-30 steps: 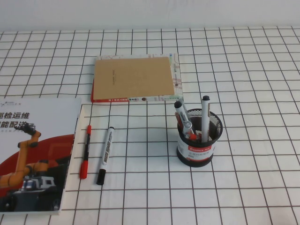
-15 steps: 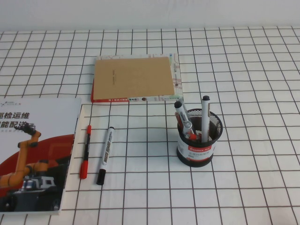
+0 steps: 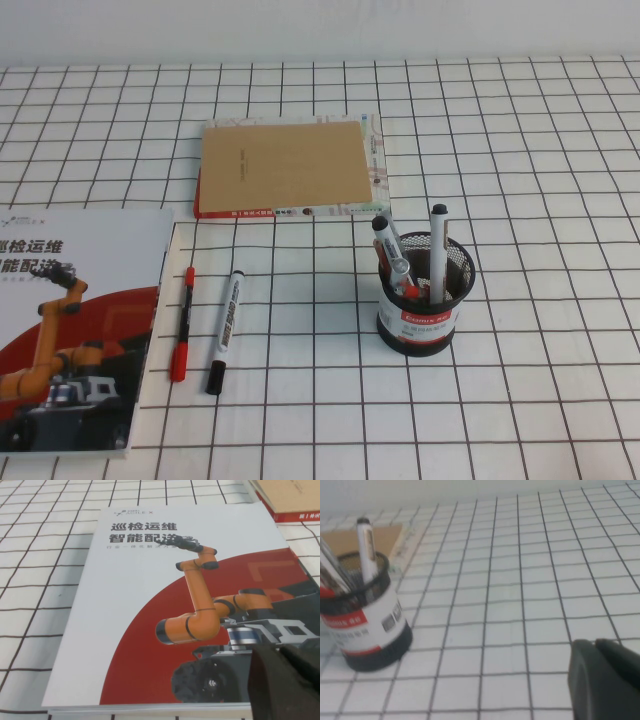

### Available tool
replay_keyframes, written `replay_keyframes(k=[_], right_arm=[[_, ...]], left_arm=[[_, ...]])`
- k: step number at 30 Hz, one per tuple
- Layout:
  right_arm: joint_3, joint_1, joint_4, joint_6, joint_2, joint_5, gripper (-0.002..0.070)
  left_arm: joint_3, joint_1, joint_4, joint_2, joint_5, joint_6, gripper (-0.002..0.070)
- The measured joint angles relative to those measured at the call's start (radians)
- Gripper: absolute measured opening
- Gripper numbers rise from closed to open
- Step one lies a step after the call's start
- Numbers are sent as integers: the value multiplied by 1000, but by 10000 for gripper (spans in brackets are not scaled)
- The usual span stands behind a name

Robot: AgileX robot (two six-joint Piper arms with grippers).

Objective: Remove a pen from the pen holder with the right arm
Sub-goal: 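Take a marker out of the pen holder and lay it on the table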

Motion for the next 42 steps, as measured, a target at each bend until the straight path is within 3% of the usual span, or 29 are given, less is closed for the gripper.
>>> replay_keyframes(k=[10, 19, 27, 42], right_arm=[[0, 0, 441, 0, 0, -199, -16], [1, 0, 534, 0, 0, -235, -16], [-118, 0, 607, 0, 49, -41, -16], [-484, 0, 425, -36, 666, 396, -16]], left_arm=[[0, 0, 0, 0, 0, 0, -4], [0, 0, 0, 0, 0, 0, -4], [0, 0, 0, 0, 0, 0, -4], [0, 0, 0, 0, 0, 0, -4]])
